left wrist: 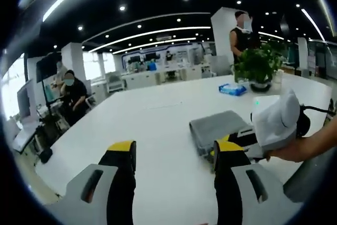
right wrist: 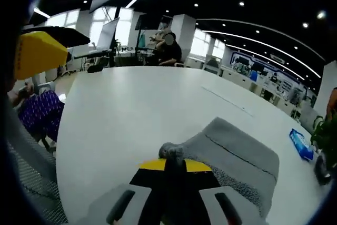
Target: Open the folded towel by lifting each exposed corner and separating the folded layers until the towel lies flat within the target outline without major curled edges
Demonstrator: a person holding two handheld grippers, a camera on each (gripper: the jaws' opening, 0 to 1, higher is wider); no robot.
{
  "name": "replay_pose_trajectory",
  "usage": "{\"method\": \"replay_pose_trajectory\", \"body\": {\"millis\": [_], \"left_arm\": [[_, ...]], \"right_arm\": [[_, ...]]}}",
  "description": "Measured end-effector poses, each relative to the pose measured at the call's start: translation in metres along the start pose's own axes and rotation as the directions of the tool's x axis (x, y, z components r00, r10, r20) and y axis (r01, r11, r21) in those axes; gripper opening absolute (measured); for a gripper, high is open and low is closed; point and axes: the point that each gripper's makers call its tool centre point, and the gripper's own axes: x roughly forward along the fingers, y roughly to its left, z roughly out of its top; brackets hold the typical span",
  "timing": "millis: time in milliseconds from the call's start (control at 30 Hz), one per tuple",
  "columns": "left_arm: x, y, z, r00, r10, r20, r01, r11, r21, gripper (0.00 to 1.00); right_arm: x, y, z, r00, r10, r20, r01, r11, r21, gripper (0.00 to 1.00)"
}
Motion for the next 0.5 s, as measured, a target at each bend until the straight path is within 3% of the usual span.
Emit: {"method": "replay_pose_trajectory", "body": {"millis": [167, 500], "left_arm": [[0.001, 0.001, -0.002, 1.000, 0.005, -0.008, -0.004, 1.000, 0.011, 0.59], [0.003, 0.000, -0.005, 1.000, 0.000, -0.023, 0.001, 1.000, 0.025, 0.59]], "right_arm": [[-0.008, -0.004, 0.002, 1.000, 0.005, -0.005, -0.005, 1.000, 0.019, 0.05], [-0.028, -0.027, 0.031, 0.995, -0.024, 0.093, 0.014, 0.994, 0.108, 0.05]]}}
